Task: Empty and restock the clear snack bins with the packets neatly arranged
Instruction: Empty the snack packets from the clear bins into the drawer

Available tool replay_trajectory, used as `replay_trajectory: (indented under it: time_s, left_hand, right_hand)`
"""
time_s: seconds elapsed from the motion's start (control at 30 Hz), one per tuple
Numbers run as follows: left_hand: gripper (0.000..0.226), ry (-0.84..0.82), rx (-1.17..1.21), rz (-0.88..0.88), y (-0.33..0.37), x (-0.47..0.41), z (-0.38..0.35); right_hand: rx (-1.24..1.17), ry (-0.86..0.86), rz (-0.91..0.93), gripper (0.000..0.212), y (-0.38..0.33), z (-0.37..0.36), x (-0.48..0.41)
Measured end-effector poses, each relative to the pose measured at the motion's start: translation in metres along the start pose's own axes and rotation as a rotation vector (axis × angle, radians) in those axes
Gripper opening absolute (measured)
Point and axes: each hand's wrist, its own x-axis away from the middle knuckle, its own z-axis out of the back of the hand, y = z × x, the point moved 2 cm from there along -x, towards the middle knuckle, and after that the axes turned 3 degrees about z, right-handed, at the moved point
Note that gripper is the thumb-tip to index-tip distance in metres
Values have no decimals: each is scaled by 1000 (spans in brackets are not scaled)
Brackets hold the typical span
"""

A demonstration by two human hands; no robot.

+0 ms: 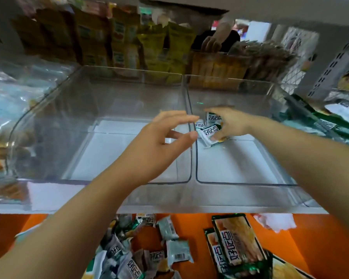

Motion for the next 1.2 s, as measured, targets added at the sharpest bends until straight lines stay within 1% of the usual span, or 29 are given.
replay_trajectory:
  time_s: [0.1,0.17,0.23,0.4,0.47,0.6,0.63,0.73,0.8,0.83,0.9,0.93,0.97,1.07,1.17,1.2]
  left_hand:
    - [29,-16,26,18,-1,-2,0]
    - [37,-28,80,44,-2,-4,2]
    - [42,-33,106,61,-4,-5,2]
    - [39,-28,121,76,-6,-5,1]
    - [38,-31,117,78,-6,-5,1]
    - [38,-35,108,77,-7,-5,0]
    - [38,-34,107,76,-7,-5,0]
    - [36,-33,110,75,-6,-5,1]
    - [34,-35,108,76,-6,-5,1]
    - [34,-35,108,76,-6,-5,1]
    - [35,-34,104,76,-6,-5,1]
    - [36,-34,102,76,-6,-5,1]
    - [37,-31,101,77,-6,-5,1]
    - [39,-24,100,76,-7,-5,1]
    - [40,-25,100,78,-7,-4,1]
    - [40,-25,98,76,-6,-4,1]
  right_hand:
    - [2,-30,-28,106,5,0,-16]
    - [23,-89,-46,109,5,0,-23]
    - [-2,-172,-40,109,1,2,-28]
    - [-75,-312,-47,107,-11,6,-31]
    - [-161,-347,-58,101,-15,1,-31]
    - [-213,-354,-67,81,-20,-1,-26]
    - [-220,-356,-65,80,-19,-1,-26]
    - [-218,-374,-46,94,-21,-2,-21]
    - [-203,-384,-16,98,-22,-4,-15]
    - [-192,-390,-2,93,-23,-5,-12]
    - [-181,-404,13,69,-24,-7,-6]
    - [-180,-410,28,60,-23,-8,-3]
    - [-175,-427,50,58,-24,-9,-2]
    - [-32,-409,107,60,-25,-11,2]
    - [-4,-372,161,81,-25,-15,4]
    - [-24,-367,172,84,-26,-16,6]
